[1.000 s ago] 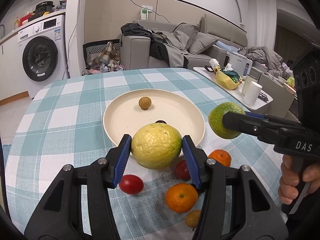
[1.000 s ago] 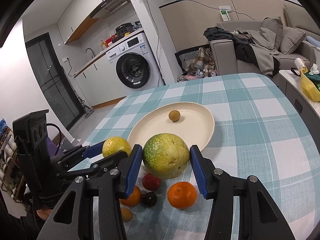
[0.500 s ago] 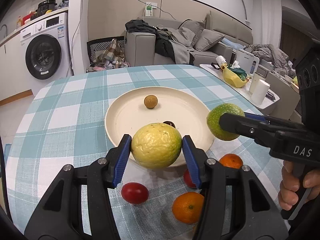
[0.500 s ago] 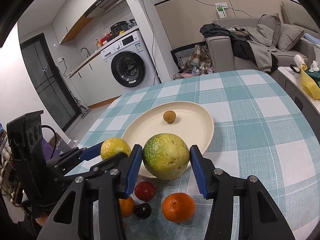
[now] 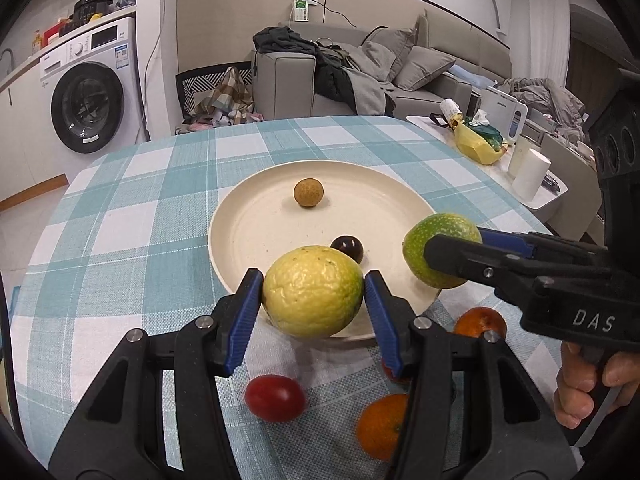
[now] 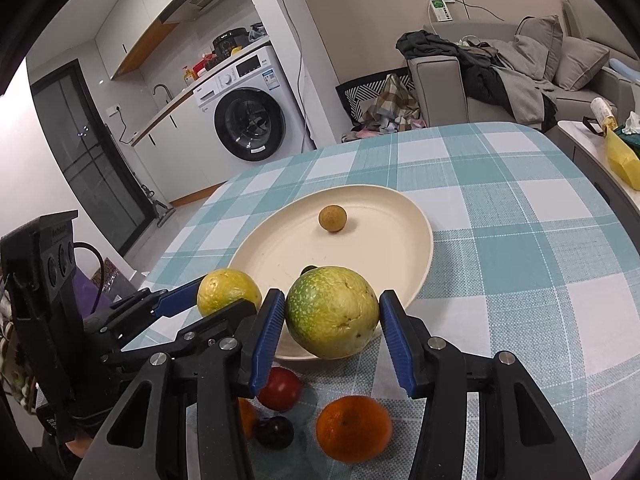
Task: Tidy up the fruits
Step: 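Lift the green citrus with the right tool while the left carries the yellow citrus over the plate, then open the right tool onto the plate while the left releases the yellow citrus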
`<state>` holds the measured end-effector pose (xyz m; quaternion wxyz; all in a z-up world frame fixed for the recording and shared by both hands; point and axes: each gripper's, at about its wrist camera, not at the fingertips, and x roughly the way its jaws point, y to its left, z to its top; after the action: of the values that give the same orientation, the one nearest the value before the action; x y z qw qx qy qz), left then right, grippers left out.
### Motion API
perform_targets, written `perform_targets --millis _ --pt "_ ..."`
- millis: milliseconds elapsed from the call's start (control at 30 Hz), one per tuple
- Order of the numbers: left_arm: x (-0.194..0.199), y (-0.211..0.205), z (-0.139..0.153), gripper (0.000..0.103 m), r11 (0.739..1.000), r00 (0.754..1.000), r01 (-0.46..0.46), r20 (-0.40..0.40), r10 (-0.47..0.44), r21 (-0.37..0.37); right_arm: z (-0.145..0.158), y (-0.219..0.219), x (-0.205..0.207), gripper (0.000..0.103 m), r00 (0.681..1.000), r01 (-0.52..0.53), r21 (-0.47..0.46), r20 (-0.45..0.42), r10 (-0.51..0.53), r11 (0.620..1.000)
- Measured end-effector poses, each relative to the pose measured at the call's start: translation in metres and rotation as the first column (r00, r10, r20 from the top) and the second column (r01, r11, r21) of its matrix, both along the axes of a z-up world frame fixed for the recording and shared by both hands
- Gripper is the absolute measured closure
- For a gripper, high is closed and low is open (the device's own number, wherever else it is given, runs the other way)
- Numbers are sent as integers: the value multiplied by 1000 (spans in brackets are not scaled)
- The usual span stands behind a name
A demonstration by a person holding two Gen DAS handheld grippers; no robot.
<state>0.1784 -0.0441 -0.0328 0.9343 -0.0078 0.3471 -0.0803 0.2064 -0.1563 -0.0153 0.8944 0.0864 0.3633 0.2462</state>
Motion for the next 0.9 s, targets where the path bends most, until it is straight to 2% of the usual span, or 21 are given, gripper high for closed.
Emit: perform_targets --millis 767,900 --pt "11 -2 -8 55 1000 1000 -8 -17 8 17 -7 11 7 52 1000 -18 -50 -10 18 999" --pt "1 3 0 54 1000 1000 -11 14 10 13 -4 7 4 52 1000 -16 -40 5 16 999"
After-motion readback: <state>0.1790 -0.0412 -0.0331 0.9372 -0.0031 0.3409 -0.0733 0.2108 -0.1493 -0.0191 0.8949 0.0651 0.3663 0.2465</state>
